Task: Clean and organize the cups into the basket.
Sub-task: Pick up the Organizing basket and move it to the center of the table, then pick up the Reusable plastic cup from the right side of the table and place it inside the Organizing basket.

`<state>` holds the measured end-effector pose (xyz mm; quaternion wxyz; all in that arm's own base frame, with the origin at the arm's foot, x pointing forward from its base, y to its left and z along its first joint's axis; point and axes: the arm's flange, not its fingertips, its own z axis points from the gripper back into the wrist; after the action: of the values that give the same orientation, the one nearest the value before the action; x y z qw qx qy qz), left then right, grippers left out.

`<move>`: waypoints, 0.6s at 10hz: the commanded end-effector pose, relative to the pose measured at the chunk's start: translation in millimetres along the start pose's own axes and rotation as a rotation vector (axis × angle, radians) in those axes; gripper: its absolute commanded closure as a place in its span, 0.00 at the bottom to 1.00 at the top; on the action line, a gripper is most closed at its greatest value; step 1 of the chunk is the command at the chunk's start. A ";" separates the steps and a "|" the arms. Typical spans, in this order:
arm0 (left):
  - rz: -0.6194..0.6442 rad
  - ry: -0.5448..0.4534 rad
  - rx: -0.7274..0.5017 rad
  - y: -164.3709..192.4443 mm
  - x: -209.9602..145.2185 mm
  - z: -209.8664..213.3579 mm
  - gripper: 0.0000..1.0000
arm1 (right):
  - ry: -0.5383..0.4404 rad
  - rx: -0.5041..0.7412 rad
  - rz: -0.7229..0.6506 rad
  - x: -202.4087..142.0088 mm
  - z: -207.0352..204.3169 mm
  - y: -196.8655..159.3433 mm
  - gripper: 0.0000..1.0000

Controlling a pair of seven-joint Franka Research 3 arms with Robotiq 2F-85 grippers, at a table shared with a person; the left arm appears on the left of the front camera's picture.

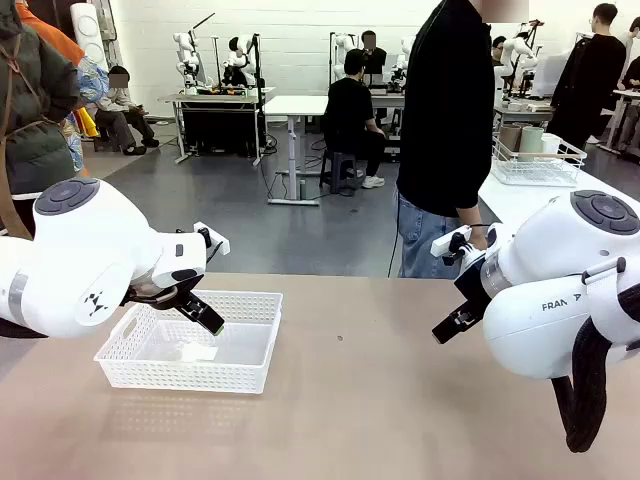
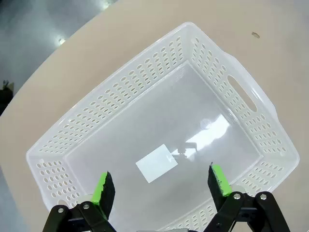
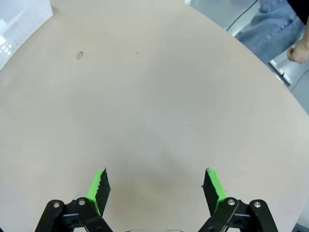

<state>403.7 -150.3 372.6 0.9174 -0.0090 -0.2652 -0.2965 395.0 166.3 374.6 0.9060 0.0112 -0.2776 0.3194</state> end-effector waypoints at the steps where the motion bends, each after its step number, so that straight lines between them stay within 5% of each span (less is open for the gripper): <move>1: 0.000 0.000 0.000 -0.1 -0.1 0.0 0.00 | 0.000 0.000 0.000 0.0 0.0 0.0 0.00; 6: 0.000 0.000 0.000 -0.1 -0.1 0.0 0.00 | 0.000 0.000 0.000 0.0 0.0 0.0 0.00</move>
<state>403.5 -150.8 372.6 0.9172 -0.0087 -0.2652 -0.2971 395.0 166.3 374.6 0.9060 0.0110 -0.2776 0.3194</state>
